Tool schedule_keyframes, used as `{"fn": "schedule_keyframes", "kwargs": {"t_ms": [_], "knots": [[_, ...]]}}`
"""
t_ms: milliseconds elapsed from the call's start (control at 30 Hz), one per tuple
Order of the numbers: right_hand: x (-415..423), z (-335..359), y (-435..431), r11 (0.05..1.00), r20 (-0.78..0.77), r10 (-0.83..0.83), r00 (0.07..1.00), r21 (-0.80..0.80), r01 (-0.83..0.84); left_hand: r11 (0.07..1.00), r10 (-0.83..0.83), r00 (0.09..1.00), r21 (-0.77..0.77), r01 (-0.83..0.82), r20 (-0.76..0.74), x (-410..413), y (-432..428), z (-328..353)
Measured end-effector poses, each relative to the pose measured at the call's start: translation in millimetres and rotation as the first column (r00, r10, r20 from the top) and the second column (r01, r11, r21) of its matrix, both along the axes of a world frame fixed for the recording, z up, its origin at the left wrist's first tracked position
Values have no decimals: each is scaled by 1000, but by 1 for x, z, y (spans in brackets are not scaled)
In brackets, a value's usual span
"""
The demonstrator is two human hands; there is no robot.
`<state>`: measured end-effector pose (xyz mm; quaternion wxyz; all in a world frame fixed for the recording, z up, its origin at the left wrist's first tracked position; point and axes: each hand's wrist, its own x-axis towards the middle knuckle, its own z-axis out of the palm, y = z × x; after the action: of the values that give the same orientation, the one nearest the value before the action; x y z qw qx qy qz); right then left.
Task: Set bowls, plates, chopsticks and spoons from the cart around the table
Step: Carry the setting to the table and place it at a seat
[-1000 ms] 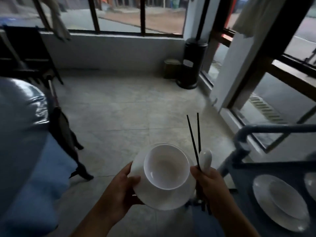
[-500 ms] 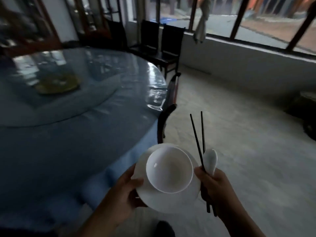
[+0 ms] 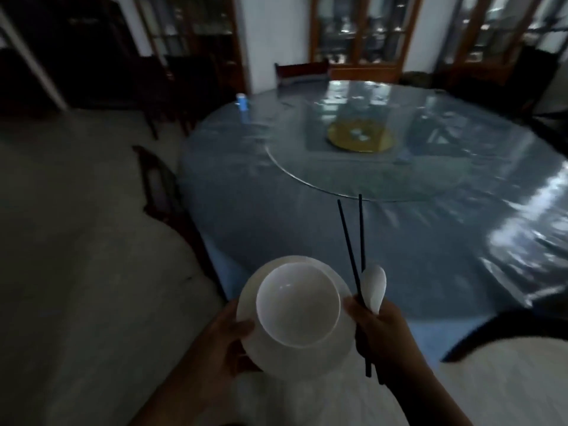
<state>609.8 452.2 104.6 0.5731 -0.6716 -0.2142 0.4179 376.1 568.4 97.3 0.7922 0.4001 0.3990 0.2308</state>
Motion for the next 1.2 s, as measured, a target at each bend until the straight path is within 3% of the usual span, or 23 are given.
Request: {"fn": "schedule_keyframes", "kwargs": {"t_ms": [233, 433, 800, 1200], "knots": [[-73, -10, 114, 959, -65, 282, 957, -15, -283, 952, 305, 952, -10, -305, -40, -98, 45, -1], [-160, -23, 223, 918, -79, 394, 916, -15, -396, 910, 410, 912, -51, -411, -32, -192, 127, -9], [-274, -24, 382, 974, -74, 225, 972, -24, -227, 955, 287, 958, -80, -286, -2, -300, 319, 9], [-221, -56, 539, 996, 61, 91, 994, -33, -89, 996, 79, 995, -26, -81, -64, -234, 532, -18]]}}
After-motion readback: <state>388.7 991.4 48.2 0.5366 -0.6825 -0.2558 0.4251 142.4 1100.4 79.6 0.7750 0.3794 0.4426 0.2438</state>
